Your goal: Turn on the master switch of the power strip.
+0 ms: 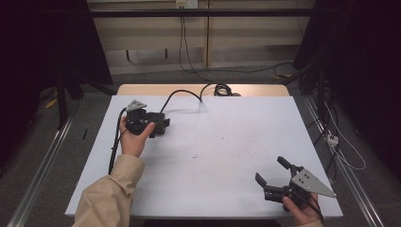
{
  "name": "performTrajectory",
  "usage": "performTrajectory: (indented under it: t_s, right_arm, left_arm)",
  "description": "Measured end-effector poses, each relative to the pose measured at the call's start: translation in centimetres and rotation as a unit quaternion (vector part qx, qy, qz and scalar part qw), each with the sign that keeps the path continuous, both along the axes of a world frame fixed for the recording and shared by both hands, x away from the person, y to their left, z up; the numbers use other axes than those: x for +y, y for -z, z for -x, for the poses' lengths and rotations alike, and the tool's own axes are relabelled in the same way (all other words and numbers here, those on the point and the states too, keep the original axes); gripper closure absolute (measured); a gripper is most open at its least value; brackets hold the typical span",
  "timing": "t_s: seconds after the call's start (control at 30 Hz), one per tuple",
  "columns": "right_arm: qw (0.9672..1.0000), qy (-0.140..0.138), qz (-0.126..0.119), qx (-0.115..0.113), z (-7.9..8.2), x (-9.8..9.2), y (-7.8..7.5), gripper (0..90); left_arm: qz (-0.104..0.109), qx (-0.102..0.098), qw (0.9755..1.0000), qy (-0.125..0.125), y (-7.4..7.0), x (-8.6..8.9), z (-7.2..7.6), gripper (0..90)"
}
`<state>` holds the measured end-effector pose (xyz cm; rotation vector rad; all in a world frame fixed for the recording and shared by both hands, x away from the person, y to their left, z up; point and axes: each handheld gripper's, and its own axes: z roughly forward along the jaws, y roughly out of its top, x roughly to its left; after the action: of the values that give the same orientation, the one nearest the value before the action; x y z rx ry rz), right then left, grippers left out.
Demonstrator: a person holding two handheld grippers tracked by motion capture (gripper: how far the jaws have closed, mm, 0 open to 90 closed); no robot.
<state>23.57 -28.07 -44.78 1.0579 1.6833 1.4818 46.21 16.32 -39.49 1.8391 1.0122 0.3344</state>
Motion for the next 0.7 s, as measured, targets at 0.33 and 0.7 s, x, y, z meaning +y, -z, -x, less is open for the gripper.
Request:
performTrajectory:
  t_s: [0.33, 0.7]
  right_arm:
    - [1.0, -0.002, 0.001, -0.001, 0.0, 0.1, 0.0, 2.8]
    - [1.0, 0.001, 0.004, -0.003, 0.1, -0.1, -0.1, 2.8]
  left_arm:
    - [0.004, -0.004, 0.9992, 0.04, -0.5, -0.2, 1.7, 15.2]
    - [0.015, -0.003, 0.9977, 0.066, -0.1, 0.0, 2.9, 14.3]
